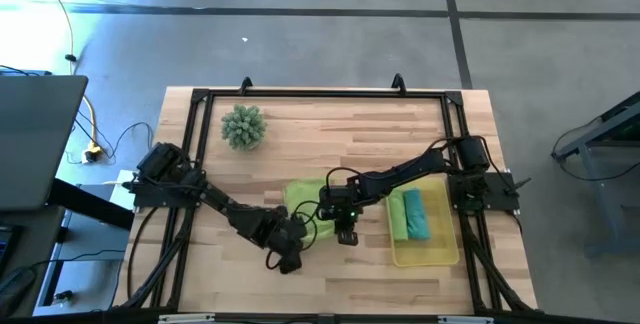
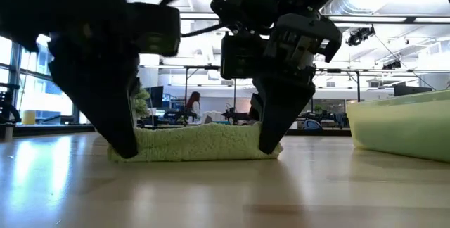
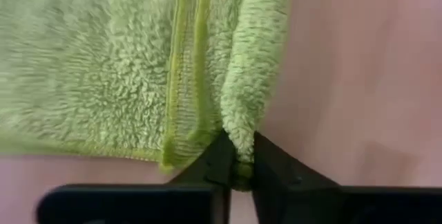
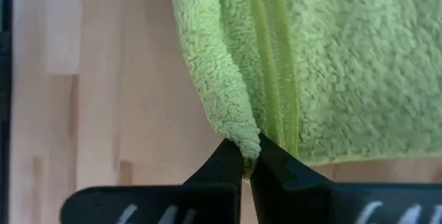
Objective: Roll microfiber towels into tight, uniform cylinder then place into a basket
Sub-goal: Roll the light green cloth
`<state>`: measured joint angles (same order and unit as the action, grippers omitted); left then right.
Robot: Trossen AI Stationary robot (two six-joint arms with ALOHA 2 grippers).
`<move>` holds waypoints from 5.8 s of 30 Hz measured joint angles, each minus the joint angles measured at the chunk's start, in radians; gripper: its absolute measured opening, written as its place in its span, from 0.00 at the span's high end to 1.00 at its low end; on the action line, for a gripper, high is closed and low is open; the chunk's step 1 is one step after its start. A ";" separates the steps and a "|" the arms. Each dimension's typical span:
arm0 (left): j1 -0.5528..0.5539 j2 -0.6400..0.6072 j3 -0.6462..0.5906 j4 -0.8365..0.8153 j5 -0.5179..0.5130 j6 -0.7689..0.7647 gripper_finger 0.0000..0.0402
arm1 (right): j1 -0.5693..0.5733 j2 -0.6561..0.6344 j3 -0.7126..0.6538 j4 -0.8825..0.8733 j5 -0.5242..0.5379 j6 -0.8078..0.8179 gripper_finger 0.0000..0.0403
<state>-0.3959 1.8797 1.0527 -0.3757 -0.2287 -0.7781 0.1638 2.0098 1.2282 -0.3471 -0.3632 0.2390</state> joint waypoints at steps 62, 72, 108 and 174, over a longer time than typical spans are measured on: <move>0.167 -0.049 -0.098 0.243 0.492 -0.144 0.79 | 0.239 0.002 0.004 0.006 0.530 -0.432 0.73; 0.121 -0.164 -0.002 -0.045 0.339 0.177 0.68 | 0.201 0.004 0.004 0.010 0.405 -0.344 0.73; -0.045 0.048 0.002 0.058 -0.107 0.208 0.69 | 0.148 -0.006 0.000 0.030 0.285 -0.287 0.73; 0.019 -0.182 -0.386 0.550 0.210 -0.100 0.76 | 0.084 -0.111 -0.313 0.526 0.096 -0.266 0.99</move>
<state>-0.3770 1.6977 0.6665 0.1748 -0.0192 -0.8778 0.2479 1.8984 0.9150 0.1789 -0.2670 -0.0274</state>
